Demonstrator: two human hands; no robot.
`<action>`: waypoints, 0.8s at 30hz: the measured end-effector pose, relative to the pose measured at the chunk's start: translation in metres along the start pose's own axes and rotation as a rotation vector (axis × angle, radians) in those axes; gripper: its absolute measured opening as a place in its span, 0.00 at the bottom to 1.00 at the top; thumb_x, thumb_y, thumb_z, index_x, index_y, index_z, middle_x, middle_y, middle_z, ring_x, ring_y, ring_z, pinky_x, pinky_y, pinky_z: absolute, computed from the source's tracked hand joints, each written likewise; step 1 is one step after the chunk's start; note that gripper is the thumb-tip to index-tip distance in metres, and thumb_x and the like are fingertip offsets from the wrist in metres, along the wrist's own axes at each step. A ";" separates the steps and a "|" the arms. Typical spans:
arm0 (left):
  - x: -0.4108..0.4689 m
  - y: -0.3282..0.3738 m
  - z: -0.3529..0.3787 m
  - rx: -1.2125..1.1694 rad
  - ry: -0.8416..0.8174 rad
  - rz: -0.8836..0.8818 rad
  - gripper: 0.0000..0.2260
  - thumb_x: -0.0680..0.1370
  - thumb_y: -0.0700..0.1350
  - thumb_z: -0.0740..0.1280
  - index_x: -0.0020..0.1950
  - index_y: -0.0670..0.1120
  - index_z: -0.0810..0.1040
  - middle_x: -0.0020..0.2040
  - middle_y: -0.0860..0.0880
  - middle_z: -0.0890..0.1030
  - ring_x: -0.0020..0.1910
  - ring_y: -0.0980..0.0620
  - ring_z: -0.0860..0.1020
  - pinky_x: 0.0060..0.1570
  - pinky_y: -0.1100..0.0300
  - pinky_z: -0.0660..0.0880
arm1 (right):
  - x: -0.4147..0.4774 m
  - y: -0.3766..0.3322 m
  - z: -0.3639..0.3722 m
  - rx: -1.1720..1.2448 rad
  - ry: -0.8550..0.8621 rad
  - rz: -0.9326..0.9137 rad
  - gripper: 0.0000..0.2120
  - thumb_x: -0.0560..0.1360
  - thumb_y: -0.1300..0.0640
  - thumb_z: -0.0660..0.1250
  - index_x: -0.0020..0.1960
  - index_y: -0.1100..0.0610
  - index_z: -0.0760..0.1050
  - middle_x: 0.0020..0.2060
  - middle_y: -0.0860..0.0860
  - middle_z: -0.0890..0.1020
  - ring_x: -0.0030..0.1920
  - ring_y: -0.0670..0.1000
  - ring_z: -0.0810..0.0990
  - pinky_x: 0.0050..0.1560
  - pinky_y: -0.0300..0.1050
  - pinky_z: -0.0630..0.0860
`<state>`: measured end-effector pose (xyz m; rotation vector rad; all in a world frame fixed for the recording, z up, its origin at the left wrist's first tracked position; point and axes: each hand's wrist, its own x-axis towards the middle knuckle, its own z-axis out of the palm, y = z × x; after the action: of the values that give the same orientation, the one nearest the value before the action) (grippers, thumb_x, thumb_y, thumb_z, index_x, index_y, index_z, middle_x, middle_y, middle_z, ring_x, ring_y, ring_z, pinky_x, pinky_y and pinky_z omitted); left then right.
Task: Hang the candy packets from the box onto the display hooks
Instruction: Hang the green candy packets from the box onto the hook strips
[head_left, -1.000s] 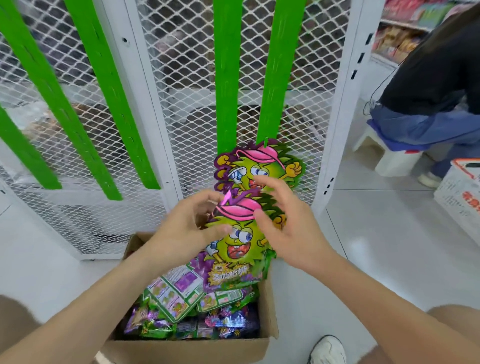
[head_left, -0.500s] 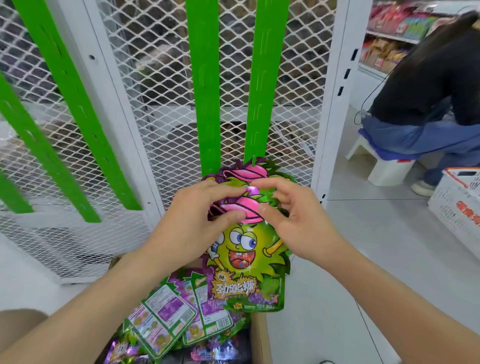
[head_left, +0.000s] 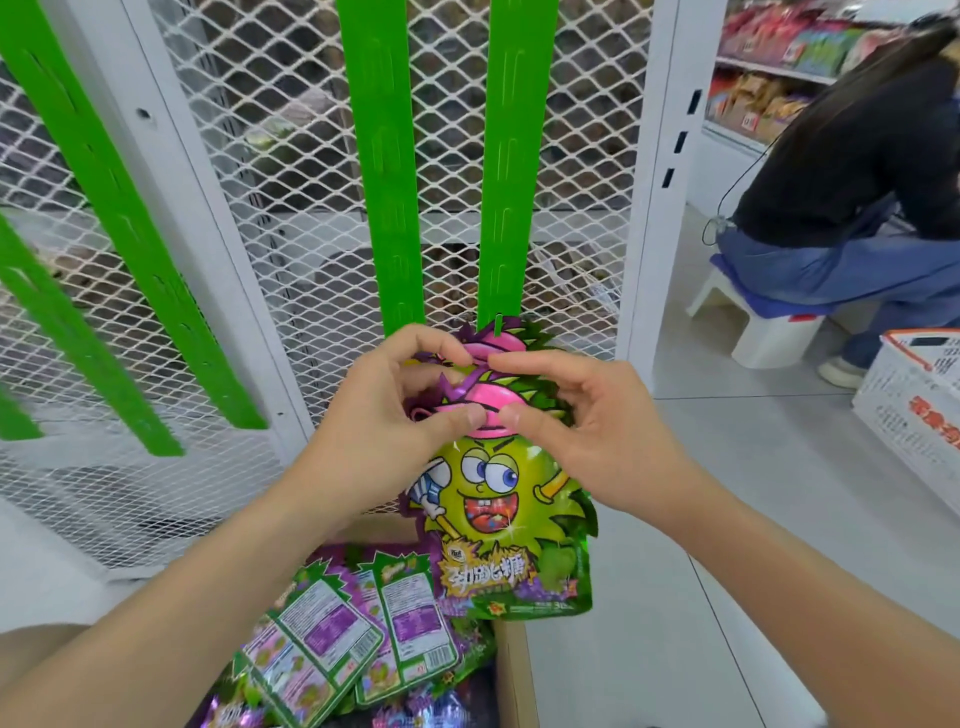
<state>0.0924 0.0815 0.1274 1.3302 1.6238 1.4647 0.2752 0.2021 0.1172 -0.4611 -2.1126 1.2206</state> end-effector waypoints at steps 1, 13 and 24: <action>0.000 -0.001 -0.001 -0.036 0.004 -0.012 0.15 0.76 0.37 0.78 0.57 0.48 0.78 0.46 0.43 0.88 0.49 0.29 0.83 0.56 0.29 0.79 | 0.000 0.000 -0.001 -0.085 0.033 -0.020 0.19 0.77 0.59 0.77 0.67 0.49 0.83 0.61 0.43 0.85 0.63 0.43 0.83 0.66 0.50 0.79; 0.021 0.017 -0.008 0.040 -0.090 -0.100 0.19 0.75 0.35 0.78 0.63 0.50 0.81 0.46 0.45 0.89 0.49 0.44 0.88 0.56 0.49 0.83 | 0.013 0.005 -0.004 -0.492 0.195 -0.420 0.06 0.75 0.60 0.79 0.52 0.56 0.89 0.50 0.52 0.83 0.50 0.46 0.82 0.54 0.37 0.77; 0.076 0.030 0.018 0.313 0.322 0.211 0.13 0.81 0.40 0.70 0.65 0.49 0.77 0.53 0.56 0.83 0.53 0.60 0.82 0.58 0.58 0.79 | 0.040 0.009 -0.020 -0.575 0.366 -0.446 0.04 0.76 0.61 0.78 0.50 0.57 0.89 0.47 0.51 0.85 0.47 0.44 0.81 0.51 0.34 0.77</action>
<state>0.0915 0.1549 0.1670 1.5348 2.0371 1.6684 0.2602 0.2425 0.1312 -0.3885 -2.0627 0.2444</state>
